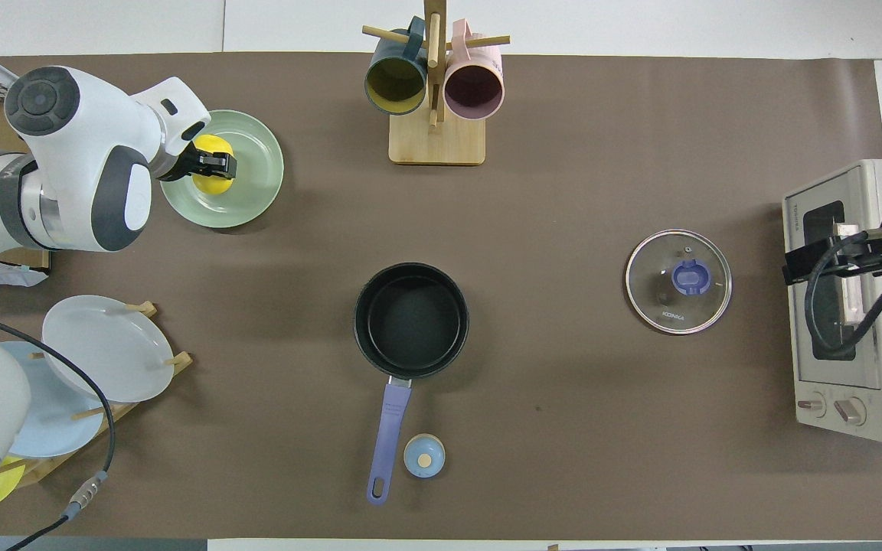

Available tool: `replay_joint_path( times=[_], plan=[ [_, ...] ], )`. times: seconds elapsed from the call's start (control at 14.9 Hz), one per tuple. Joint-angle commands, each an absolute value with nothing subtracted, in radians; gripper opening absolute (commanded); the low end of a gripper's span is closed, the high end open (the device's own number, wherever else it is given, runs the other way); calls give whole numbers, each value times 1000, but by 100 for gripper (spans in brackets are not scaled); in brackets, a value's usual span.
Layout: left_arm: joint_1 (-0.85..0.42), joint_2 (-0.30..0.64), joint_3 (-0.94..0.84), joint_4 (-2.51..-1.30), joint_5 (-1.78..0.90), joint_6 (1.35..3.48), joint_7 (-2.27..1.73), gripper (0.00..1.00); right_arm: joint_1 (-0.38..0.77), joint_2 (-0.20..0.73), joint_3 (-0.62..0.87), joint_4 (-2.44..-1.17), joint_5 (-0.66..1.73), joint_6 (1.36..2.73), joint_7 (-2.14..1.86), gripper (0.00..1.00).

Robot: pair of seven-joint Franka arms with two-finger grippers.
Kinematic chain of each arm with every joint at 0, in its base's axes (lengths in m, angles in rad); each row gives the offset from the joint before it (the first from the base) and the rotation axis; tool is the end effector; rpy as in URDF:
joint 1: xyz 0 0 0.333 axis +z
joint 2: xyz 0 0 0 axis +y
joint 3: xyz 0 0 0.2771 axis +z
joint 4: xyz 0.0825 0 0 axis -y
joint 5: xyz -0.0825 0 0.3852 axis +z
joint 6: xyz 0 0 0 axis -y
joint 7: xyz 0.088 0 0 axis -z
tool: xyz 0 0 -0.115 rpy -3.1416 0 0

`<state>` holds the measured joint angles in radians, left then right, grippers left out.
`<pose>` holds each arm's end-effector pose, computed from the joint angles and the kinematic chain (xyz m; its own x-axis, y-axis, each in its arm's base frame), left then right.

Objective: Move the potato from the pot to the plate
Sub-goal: 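Lower the potato onto the green plate and open the left gripper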

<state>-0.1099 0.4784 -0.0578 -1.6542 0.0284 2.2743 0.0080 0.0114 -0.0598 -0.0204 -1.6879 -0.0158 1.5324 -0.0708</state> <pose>0.6654 -0.1081 0.3047 0.9731 -0.1812 0.1421 -0.1832 -0.9831 0.0014 0.5317 -0.0069 0.5520 0.9935 0.0613 -0.0964 0.0624 -0.9980 0.0078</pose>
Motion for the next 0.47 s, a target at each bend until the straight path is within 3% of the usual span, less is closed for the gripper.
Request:
replay_joint_path(
  times=[0.0, 0.27, 0.4],
  plan=[
    [-104, 485, -61, -1654, 54, 2284, 14, 100, 21, -69, -40, -1693, -14, 1548, -58, 100],
    [-86, 465, -61, -1638, 51, 2248, 14, 100, 17, -69, -38, -1698, -12, 1540, -60, 100],
    [-75, 407, -60, -1623, 43, 2168, 12, 100, 20, -69, -38, -1698, -12, 1540, -60, 100]
  ],
)
